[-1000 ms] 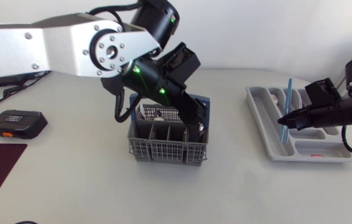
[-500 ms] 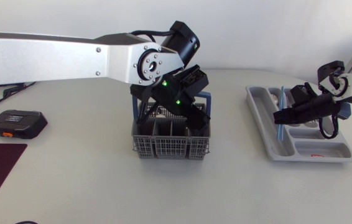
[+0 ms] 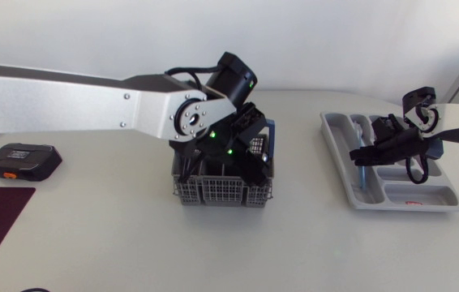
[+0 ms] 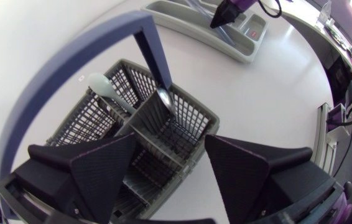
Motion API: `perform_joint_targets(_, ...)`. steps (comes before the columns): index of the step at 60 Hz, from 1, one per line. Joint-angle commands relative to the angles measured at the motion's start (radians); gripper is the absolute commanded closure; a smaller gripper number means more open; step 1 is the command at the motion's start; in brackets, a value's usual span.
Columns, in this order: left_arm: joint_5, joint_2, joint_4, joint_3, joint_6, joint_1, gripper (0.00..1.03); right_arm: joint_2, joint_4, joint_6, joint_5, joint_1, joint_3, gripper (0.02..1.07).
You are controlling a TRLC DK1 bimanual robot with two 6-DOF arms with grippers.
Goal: Unload the cutlery basket into the drawer organizer.
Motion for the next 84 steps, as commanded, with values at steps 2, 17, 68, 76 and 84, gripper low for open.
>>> perform_joint_targets(2, -0.020, -0.049, 0.041, -0.072, -0.035, -0.008, 0.25, 0.033, 0.009, 0.021, 0.017, 0.003, 0.016, 0.53)
perform_joint_targets(17, -0.060, -0.055, 0.145, -0.126, -0.067, -0.028, 0.25, -0.025, 0.018, 0.026, 0.019, 0.011, -0.028, 0.17)
perform_joint_targets(68, -0.090, -0.205, 0.257, -0.330, -0.065, 0.031, 0.25, -0.402, -0.041, 0.158, 0.042, 0.565, -0.268, 0.17)
perform_joint_targets(76, -0.095, -0.246, 0.269, -0.385, -0.044, 0.058, 0.25, -0.393, -0.038, 0.169, 0.066, 0.637, -0.272, 0.17)
perform_joint_targets(84, -0.095, -0.286, 0.286, -0.422, -0.039, 0.083, 0.25, -0.379, -0.035, 0.169, 0.082, 0.712, -0.263, 0.17)
